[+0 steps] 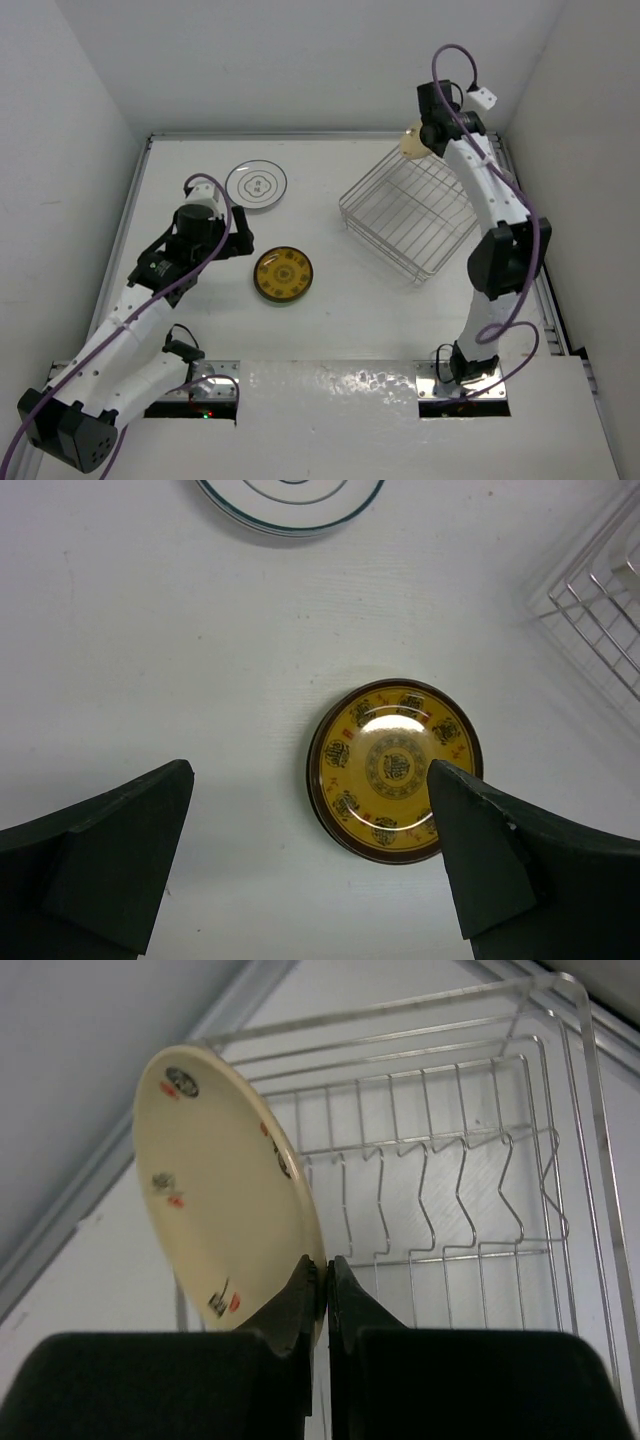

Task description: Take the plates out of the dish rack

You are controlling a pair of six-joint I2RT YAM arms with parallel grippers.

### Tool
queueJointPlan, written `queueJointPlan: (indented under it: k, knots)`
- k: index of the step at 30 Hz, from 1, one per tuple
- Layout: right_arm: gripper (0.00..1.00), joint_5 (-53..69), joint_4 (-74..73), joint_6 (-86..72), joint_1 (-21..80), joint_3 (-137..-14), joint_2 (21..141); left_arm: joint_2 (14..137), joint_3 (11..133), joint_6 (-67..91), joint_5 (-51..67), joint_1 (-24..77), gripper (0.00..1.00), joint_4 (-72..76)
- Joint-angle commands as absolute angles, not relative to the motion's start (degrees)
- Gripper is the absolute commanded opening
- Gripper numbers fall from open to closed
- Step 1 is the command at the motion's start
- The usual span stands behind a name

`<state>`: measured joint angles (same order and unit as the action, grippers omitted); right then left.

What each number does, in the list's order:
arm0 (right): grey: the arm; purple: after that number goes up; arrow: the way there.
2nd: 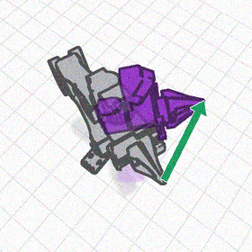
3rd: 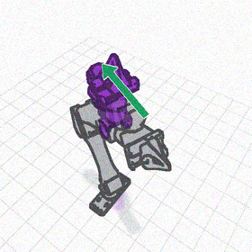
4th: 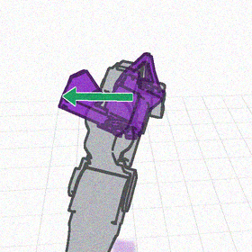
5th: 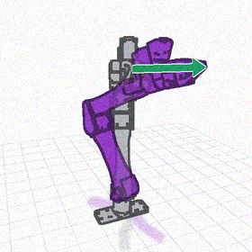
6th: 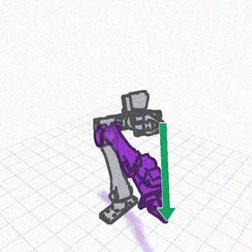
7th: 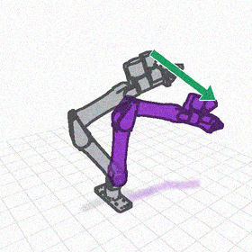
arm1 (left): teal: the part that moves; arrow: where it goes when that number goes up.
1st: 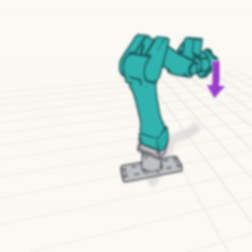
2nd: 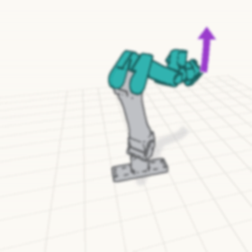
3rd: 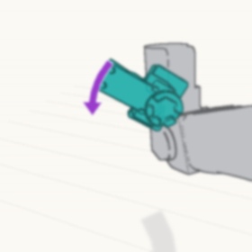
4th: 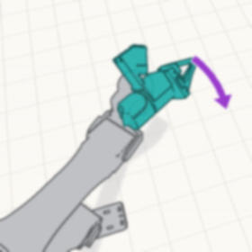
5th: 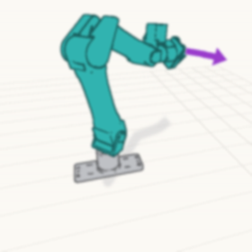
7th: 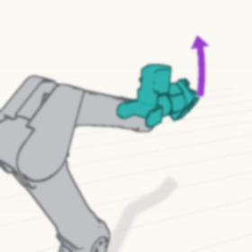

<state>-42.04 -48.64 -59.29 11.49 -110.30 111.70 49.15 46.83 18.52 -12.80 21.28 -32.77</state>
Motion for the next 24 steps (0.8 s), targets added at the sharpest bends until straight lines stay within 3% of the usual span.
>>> queueJointPlan:
  k: [1, 5, 7, 13, 16, 20, 22, 24]
  knots:
    - [0.0, -39.6, -42.1, -50.0, 13.0, -108.2, 103.1, 49.0, 50.6, 19.6, -7.2, 21.1, 1.0, -30.0]
    - [0.0, -38.8, -38.5, -39.0, 16.1, -102.1, 95.8, 49.0, 55.1, 23.6, 4.3, 21.1, 1.0, -25.9]
    - [0.0, -28.6, -33.4, -32.5, 17.1, -95.1, 90.3, 49.0, 56.0, 26.6, 10.8, 21.1, 1.0, -20.3]
    - [0.0, 29.2, -9.5, -29.4, 17.8, -69.3, 77.2, 53.1, 55.9, 32.9, 18.4, 21.1, 1.0, -8.1]
    - [0.0, 35.0, 2.4, -38.6, 18.8, -57.4, 73.4, 56.8, 56.5, 32.4, 14.8, 21.2, 1.0, -10.7]
    - [0.0, 38.7, 16.3, -45.1, 20.0, -51.0, 71.6, 60.9, 55.4, 30.9, 12.6, 21.1, 0.96, -13.5]
    - [0.0, 39.6, 18.9, -47.7, 21.5, -50.2, 72.4, 63.0, 53.6, 30.7, 16.4, 21.2, 0.87, -12.0]
    - [0.0, 40.7, 22.8, -49.9, 23.3, -49.8, 73.8, 64.2, 51.9, 31.5, 19.5, 21.2, 0.68, -8.0]
